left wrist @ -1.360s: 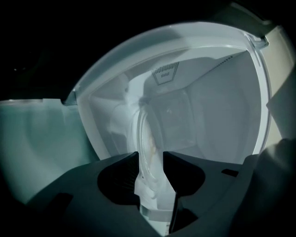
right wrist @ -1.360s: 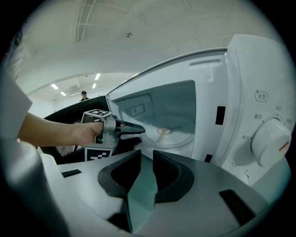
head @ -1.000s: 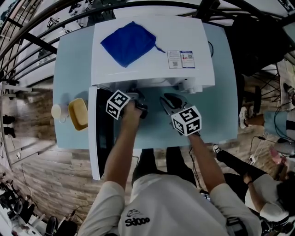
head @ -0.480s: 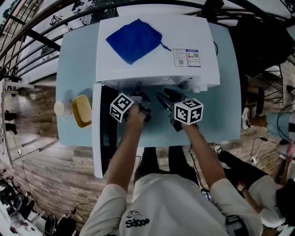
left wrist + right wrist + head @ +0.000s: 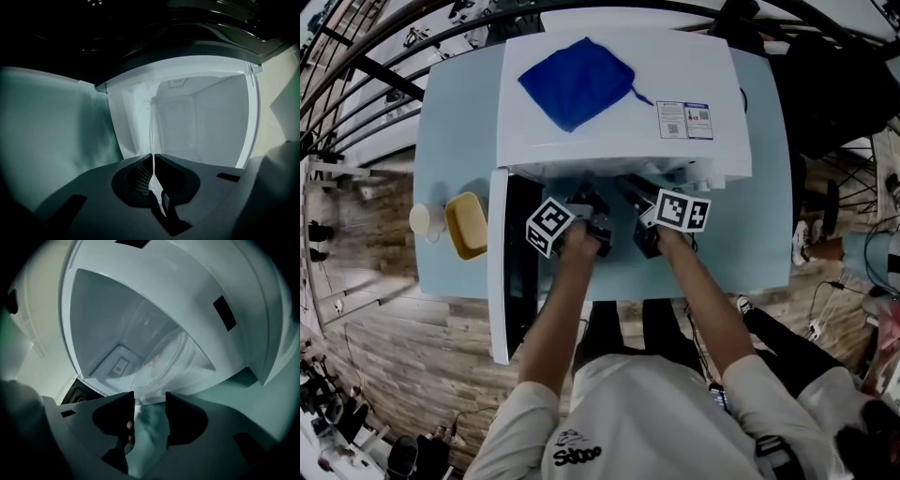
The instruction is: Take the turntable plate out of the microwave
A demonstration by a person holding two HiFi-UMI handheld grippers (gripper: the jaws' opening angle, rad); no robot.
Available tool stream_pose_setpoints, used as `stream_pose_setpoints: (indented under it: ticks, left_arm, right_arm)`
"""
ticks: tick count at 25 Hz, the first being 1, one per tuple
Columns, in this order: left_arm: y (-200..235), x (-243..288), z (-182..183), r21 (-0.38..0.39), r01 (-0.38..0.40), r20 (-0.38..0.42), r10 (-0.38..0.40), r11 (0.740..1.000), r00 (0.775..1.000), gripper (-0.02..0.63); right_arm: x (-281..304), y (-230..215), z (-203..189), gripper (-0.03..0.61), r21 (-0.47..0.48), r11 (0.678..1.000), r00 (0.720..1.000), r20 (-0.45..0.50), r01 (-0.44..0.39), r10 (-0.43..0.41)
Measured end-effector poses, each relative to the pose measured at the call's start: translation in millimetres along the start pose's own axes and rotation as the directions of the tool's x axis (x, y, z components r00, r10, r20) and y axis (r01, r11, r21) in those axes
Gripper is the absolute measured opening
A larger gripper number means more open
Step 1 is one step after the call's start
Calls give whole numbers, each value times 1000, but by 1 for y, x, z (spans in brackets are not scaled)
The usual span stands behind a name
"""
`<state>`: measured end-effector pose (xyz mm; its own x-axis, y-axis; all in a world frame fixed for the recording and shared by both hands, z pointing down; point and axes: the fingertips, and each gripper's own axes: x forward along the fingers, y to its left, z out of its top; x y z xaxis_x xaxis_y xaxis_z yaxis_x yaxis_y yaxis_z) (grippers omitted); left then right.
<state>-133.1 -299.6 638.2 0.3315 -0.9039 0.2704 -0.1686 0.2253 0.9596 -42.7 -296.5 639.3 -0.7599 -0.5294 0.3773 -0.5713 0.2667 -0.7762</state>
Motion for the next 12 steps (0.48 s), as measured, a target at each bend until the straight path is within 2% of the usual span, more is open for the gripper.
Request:
stream_pose_setpoints:
  ticks: [5,9,12]
  left_arm:
    - [1,0,-2,-3,-3,-5,3,1000,1000,29]
    - [1,1,-2,-1,-3,-6,3,1000,1000,29]
    - [2,1,-3,3,0,-11,0,1000,1000,29]
  right_arm:
    - [11,2,12,176,94,995,997,64,-42,36]
    - [17,-2,15,96,168,985,996,88,-46,32]
    - [16,-3,15,67,265,959,990,125,-100,69]
